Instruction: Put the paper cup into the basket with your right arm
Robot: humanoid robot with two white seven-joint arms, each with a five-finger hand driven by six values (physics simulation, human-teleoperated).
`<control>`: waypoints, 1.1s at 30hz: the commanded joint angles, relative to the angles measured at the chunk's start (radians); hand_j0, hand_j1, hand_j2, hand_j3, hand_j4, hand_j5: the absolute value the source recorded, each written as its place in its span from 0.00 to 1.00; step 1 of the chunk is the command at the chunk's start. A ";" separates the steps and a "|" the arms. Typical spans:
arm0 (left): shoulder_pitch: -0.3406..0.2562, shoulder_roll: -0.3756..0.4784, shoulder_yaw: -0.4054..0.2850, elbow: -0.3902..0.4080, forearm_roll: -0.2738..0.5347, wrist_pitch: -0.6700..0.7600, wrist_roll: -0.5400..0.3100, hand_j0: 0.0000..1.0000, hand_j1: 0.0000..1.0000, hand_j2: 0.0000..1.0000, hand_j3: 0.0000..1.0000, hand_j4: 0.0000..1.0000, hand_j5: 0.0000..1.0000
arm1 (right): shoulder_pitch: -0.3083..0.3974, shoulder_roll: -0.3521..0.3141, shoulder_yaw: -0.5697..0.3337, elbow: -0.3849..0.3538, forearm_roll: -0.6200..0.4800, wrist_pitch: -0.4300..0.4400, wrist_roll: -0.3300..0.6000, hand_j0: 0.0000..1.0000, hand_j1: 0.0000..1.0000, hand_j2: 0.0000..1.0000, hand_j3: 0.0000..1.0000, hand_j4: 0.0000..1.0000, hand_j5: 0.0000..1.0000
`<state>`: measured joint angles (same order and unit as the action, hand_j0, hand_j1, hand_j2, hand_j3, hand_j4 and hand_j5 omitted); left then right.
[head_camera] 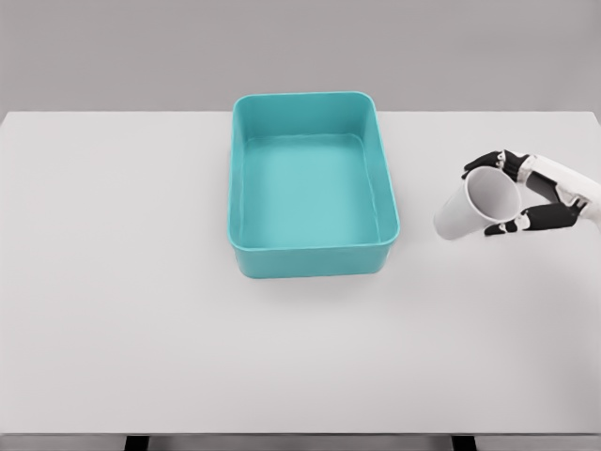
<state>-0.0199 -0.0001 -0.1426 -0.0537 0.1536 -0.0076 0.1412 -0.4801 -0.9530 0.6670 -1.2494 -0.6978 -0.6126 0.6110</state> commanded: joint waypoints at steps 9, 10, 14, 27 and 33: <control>0.000 0.000 0.000 0.000 0.000 0.000 0.000 1.00 1.00 1.00 1.00 1.00 1.00 | -0.057 0.068 -0.026 0.004 -0.022 0.002 0.000 0.64 0.64 0.64 0.64 0.64 0.64; 0.000 0.000 0.000 0.000 0.000 0.000 0.000 1.00 1.00 1.00 1.00 1.00 1.00 | -0.061 0.076 -0.026 0.004 -0.022 0.002 0.000 0.64 0.64 0.64 0.64 0.64 0.64; 0.000 0.000 0.000 0.000 0.000 0.000 0.000 1.00 1.00 1.00 1.00 1.00 1.00 | -0.083 0.109 -0.026 0.005 -0.022 0.002 0.000 0.64 0.64 0.64 0.64 0.64 0.64; 0.000 0.000 0.000 0.000 0.000 0.000 0.000 1.00 1.00 1.00 1.00 1.00 1.00 | -0.121 0.154 -0.035 0.002 -0.022 0.002 0.000 0.63 0.63 0.63 0.63 0.63 0.63; 0.000 0.000 0.000 0.000 0.000 0.000 0.000 1.00 1.00 1.00 1.00 1.00 1.00 | -0.130 0.171 -0.035 -0.001 -0.022 0.002 0.000 0.61 0.61 0.61 0.61 0.61 0.61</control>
<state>-0.0199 -0.0001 -0.1426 -0.0537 0.1536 -0.0076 0.1412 -0.6105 -0.7871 0.6335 -1.2483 -0.7115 -0.6126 0.6111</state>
